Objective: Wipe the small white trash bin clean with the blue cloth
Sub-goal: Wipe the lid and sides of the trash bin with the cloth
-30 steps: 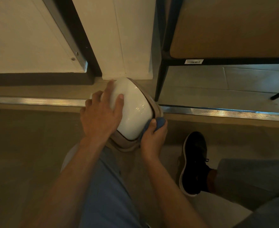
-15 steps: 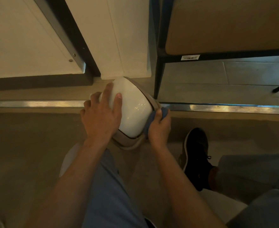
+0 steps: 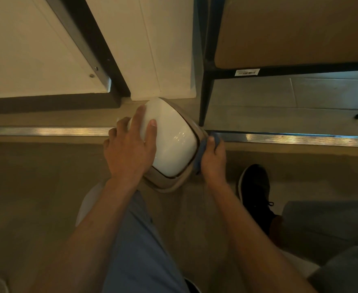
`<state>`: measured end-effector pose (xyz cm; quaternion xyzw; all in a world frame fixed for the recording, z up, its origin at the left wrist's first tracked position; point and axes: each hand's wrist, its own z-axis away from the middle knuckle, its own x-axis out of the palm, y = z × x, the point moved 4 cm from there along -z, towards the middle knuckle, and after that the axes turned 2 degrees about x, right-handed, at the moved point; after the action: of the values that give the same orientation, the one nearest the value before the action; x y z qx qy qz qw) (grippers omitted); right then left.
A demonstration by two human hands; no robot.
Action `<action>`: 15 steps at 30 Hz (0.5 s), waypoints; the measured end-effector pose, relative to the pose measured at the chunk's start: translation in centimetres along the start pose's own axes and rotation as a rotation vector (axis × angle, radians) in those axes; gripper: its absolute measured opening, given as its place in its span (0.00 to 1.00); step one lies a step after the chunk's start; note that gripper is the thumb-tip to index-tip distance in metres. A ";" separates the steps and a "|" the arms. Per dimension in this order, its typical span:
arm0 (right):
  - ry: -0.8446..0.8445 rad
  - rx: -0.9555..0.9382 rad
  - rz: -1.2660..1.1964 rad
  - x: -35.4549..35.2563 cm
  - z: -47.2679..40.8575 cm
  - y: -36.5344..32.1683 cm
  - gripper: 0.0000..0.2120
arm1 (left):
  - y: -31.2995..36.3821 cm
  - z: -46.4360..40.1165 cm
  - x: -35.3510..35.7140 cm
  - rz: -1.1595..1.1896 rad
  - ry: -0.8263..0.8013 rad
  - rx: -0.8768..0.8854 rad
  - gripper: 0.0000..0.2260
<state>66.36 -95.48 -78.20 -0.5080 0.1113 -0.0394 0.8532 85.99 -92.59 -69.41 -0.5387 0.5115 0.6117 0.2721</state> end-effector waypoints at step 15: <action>-0.044 0.069 -0.072 -2.0 1.2 0.2 0.21 | 0.5 0.1 0.0 0.017 0.032 0.026 0.23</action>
<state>64.67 -93.96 -77.52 -0.4825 0.0727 -0.0626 0.8706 85.51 -92.67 -69.27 -0.5405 0.5281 0.5987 0.2655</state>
